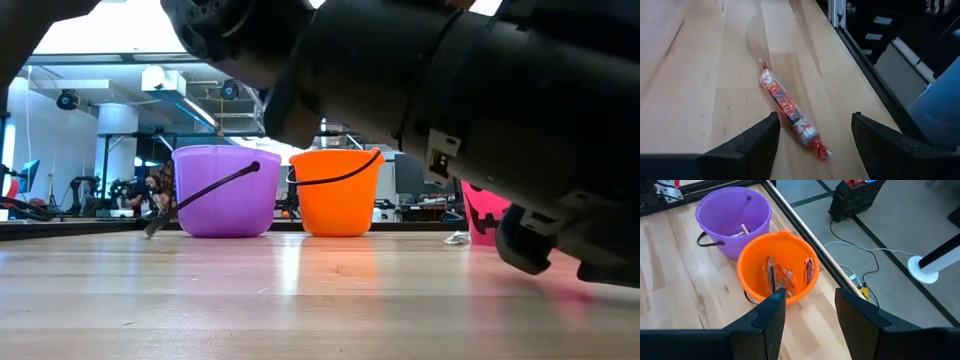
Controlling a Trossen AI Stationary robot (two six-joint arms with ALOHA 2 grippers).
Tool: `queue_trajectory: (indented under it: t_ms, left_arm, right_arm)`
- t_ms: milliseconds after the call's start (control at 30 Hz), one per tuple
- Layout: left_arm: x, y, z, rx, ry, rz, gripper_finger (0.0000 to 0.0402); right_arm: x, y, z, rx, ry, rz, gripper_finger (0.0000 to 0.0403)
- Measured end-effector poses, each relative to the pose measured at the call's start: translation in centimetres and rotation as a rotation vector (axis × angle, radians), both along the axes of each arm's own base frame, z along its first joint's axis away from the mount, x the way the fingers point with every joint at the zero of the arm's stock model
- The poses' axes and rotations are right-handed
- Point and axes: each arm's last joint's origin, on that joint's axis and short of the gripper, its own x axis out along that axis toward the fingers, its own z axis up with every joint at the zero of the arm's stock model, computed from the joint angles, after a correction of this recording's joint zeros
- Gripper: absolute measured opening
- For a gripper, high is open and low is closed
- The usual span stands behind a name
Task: Sort candy by brand, put in halloween buckets
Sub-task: Put the white candy into the violet bucket
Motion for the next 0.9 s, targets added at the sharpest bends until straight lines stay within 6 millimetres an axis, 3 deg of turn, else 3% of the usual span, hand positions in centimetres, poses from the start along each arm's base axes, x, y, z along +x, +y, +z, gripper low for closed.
queue_trajectory:
  t_ms: [333, 567, 733, 900]
  left_arm:
    - [0.8, 1.6, -1.0, -0.053, -0.006, 0.025, 0.0232]
    - [0.7, 1.8, -1.3, 0.044, 0.006, 0.009, 0.0231]
    - [0.6, 2.1, -1.6, 0.137, 0.008, 0.137, 0.0229]
    - [0.6, 2.2, -2.1, 0.217, -0.012, 0.171, 0.0193]
  right_arm:
    - [-0.1, 0.0, -0.1, -0.006, 0.021, 0.01, 0.0164]
    - [-0.1, 0.0, -0.1, -0.023, 0.033, 0.027, 0.0164]
    - [-0.1, 0.0, -0.2, -0.025, 0.043, 0.032, 0.0164]
    - [-0.1, 0.0, -0.2, -0.025, 0.045, 0.033, 0.0164]
